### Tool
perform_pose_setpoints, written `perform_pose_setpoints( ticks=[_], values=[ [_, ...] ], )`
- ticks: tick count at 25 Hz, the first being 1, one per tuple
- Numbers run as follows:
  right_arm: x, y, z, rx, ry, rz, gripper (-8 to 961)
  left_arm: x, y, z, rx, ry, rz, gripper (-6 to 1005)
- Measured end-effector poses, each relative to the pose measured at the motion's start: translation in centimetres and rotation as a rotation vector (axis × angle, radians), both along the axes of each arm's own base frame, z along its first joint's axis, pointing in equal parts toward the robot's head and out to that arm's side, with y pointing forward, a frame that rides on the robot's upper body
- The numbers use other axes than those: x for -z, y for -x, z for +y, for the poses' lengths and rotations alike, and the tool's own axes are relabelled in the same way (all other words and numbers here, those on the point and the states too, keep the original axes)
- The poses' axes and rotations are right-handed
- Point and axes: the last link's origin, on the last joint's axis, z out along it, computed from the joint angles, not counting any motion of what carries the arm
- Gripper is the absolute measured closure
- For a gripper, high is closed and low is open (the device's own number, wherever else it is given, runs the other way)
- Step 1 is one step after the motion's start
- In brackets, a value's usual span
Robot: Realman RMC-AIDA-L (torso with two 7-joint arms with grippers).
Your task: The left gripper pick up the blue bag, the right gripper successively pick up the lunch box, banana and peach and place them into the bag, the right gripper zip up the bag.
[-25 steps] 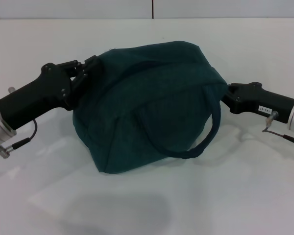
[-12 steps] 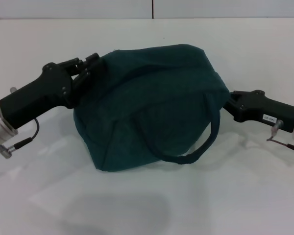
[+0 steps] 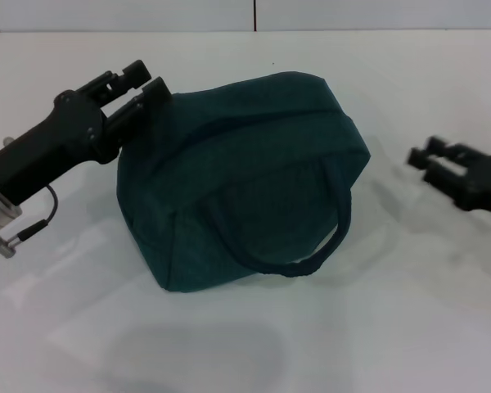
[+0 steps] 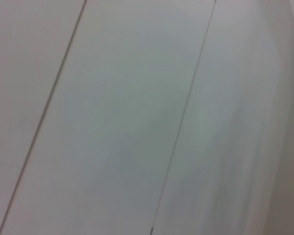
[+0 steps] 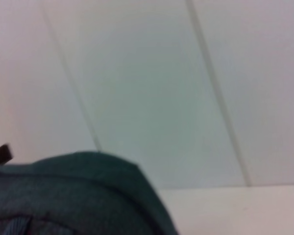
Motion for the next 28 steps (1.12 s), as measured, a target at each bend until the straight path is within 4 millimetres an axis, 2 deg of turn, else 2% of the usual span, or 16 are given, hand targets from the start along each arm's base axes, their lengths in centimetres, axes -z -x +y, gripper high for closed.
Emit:
perform_pose_setpoints(
  ticks=[3, 4, 7, 8, 9, 15, 22, 28],
  values=[
    [-1.1, -0.2, -0.8, -0.023, -0.057, 0.039, 693, -0.5, 0.3, -0.3, -0.017, -0.038, -0.023, 574],
    [-2.4, 0.1, -1.9, -0.086, -0.119, 0.088, 657, -0.6, 0.5, -0.5, -0.023, -0.054, -0.033, 552],
    [-4.2, 1.0, -3.4, -0.203, -0.182, 0.155, 547, -1.0, 0.4, -1.3, 0.008, -0.083, -0.057, 509],
    [-4.6, 1.4, -3.7, -0.244, -0.186, 0.174, 460, -1.1, 0.2, -1.5, 0.027, -0.08, -0.062, 509],
    [-4.8, 1.6, -3.8, -0.261, -0.184, 0.179, 374, -1.2, 0.1, -1.8, 0.051, -0.074, -0.064, 508],
    [-5.5, 3.7, -3.3, -0.417, -0.053, 0.2, 228, -1.2, -1.2, -3.1, 0.228, 0.015, 0.016, 500],
    [-5.0, 5.4, -3.1, -0.534, 0.068, 0.17, 206, -0.5, -1.6, -3.7, 0.282, 0.071, 0.047, 486],
    [-4.9, 6.7, -3.0, -0.615, 0.134, 0.129, 189, 0.3, -1.4, -4.2, 0.286, 0.049, 0.06, 337]
  ],
)
